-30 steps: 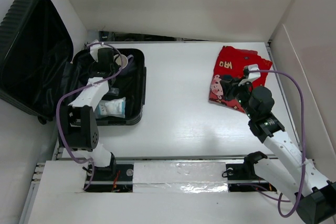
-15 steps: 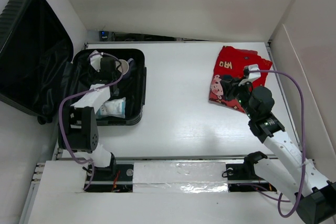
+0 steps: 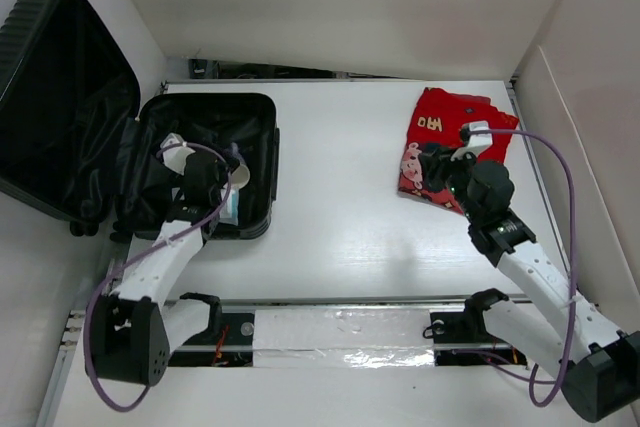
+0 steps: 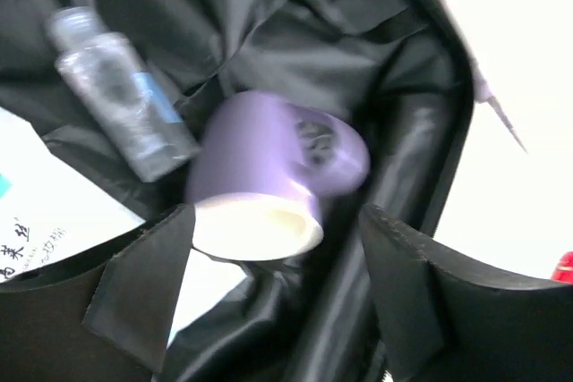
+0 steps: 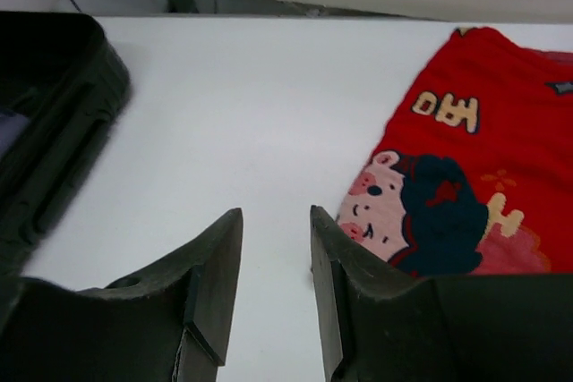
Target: Pack the luggage
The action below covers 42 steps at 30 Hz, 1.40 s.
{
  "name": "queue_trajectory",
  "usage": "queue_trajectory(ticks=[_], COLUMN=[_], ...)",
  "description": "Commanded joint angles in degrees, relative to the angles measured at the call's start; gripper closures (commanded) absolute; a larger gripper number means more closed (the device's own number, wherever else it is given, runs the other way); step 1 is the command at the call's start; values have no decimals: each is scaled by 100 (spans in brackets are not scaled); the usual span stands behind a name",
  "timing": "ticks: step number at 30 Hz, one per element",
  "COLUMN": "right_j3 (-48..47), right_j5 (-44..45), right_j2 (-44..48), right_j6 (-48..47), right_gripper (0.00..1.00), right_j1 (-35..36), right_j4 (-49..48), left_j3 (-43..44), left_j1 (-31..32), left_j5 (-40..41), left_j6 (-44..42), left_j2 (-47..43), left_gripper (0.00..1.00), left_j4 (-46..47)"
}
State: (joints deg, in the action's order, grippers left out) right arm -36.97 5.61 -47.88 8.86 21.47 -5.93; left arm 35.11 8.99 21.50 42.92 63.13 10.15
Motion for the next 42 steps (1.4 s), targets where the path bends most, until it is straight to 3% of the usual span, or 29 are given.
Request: queue_trajectory(ticks=[1,4,5,7,8,10,11,14,16,17,19,21,23,24,26,29,34,35,36,38,42], right_j3=[-240,-398,-477,-627,-558,-365,-372,-749,-1013,-1249,-1400,-1453,-1453,-1401,-1357,-1278,-1172,-1137,-1102,-1014,-900], right_j5=[642,731,740,959,1038,1153,1162,1206,1259,1285,1320,1216,1136,1083,1030,864,688,661,583,477,205], right_j2=[-360,-818,-1107,-1163,-954,-619,-444,93,331,393,585,709,859,937,982,1000,1008,1026,1043,1079,1052], right_j6=[19,63,150,326,379,458,467,398,318,266,221,169,125,116,81,63,54,54,63,72,10], right_gripper=[50,40,39,42,51,78,97,100,100,100,91,68,49,46,43,42,42,42,42,42,42], right_j1=[50,-81,-82,-152,-152,-214,-344,-477,-530,-530,-583,-583,-583,-583,-583,-583,-583,-583,-583,-583,-583], right_j4=[-22,127,223,558,497,242,251,663,1102,1234,1481,1568,1639,1674,1683,1675,1631,1596,1517,1446,1429], left_j3=[-14,66,214,486,931,1408,1959,2813,3193,3821,4545,5836,6914,7574,8016,8370,8161,8082,7994,7174,4764], left_j1=[119,470,637,1172,1993,2832,3393,3854,3935,3935,3935,3935,4092,4180,4233,4295,4295,4295,4295,4295,4181], left_j5=[101,-302,-713,-945,-597,-165,-68,-363,-724,-1100,-1541,-2087,-2115,-2114,-2071,-1887,-1798,-1868,-1834,-1493,-1131], left_j6=[-20,-274,-440,-652,-940,-1249,-1364,-1444,-1540,-1549,-1689,-1760,-1857,-1953,-1971,-1910,-1813,-1787,-1735,-1620,-1348], left_j2=[-782,-1022,-1014,-690,-488,363,697,2051,3000,3351,4432,5509,6129,6663,7106,7599,7863,7889,7855,7558,5751], left_gripper=[31,41,56,68,77,82,86,100,100,100,100,81,53,48,43,45,59,83,97,100,100], left_j4=[189,557,662,857,770,576,471,355,549,445,111,-562,-943,-1345,-1673,-1797,-1736,-1736,-1727,-1535,-43])
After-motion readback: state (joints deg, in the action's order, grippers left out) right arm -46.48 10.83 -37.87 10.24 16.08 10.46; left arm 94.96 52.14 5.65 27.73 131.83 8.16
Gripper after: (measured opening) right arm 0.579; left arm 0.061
